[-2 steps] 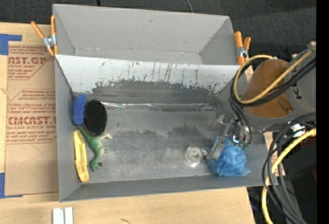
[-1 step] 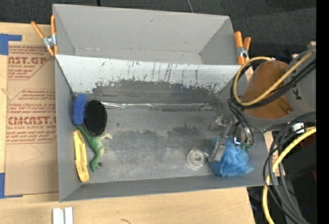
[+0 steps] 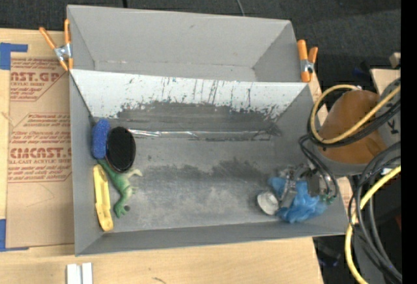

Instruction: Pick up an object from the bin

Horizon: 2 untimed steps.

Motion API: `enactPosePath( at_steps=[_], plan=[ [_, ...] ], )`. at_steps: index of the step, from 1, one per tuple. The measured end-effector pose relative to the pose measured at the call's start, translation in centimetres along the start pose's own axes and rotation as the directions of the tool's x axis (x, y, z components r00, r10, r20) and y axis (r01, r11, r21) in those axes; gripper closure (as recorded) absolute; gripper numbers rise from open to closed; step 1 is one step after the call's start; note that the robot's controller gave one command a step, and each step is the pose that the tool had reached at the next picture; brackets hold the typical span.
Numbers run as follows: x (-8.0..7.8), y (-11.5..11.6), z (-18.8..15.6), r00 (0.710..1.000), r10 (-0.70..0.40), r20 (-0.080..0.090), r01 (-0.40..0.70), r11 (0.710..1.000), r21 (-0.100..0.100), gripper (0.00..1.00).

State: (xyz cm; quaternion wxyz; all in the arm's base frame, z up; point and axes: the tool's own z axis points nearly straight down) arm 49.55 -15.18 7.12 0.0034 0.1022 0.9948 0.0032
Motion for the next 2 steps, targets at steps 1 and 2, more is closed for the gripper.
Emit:
enactPosePath(
  at_steps=[1, 2],
  plan=[
    [0.0, 0.0, 0.0, 1.000, 0.000, 0.000, 0.000, 1.000, 0.000, 1.00],
    [0.2, 2.1, -11.6, 1.000, 0.027, 0.001, -0.027, 1.000, -0.001, 1.00]
  ],
)
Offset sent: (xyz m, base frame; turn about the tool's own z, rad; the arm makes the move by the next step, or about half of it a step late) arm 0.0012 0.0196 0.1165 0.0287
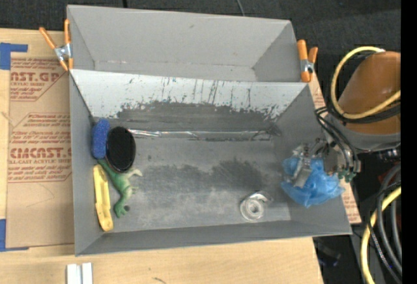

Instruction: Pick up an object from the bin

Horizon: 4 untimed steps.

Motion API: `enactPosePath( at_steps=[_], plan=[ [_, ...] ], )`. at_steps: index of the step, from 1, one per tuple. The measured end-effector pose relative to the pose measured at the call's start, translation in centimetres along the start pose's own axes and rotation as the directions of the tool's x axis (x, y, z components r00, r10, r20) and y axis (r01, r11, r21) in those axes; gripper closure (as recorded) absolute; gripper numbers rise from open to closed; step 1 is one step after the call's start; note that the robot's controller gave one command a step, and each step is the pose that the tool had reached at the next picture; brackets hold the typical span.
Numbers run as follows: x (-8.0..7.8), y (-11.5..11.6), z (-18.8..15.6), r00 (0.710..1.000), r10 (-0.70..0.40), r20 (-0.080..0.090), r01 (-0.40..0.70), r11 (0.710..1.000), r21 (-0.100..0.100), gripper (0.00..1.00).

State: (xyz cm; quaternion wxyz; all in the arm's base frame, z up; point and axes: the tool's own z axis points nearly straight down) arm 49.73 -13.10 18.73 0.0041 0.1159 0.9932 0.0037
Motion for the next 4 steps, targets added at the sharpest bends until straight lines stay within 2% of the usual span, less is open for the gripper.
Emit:
enactPosePath(
  at_steps=[1, 2, 3, 4],
  plan=[
    [0.0, 0.0, 0.0, 1.000, 0.000, 0.000, 0.000, 1.000, 0.000, 1.00],
    [-0.1, 0.0, -4.2, 1.000, -0.010, -0.007, 0.010, 1.000, 0.000, 1.00],
    [0.9, 3.1, -3.0, 0.999, 0.038, 0.014, -0.038, 0.999, 0.000, 1.00],
    [1.5, 2.4, -0.3, 0.989, 0.149, -0.008, -0.149, 0.989, -0.002, 1.00]
  ],
)
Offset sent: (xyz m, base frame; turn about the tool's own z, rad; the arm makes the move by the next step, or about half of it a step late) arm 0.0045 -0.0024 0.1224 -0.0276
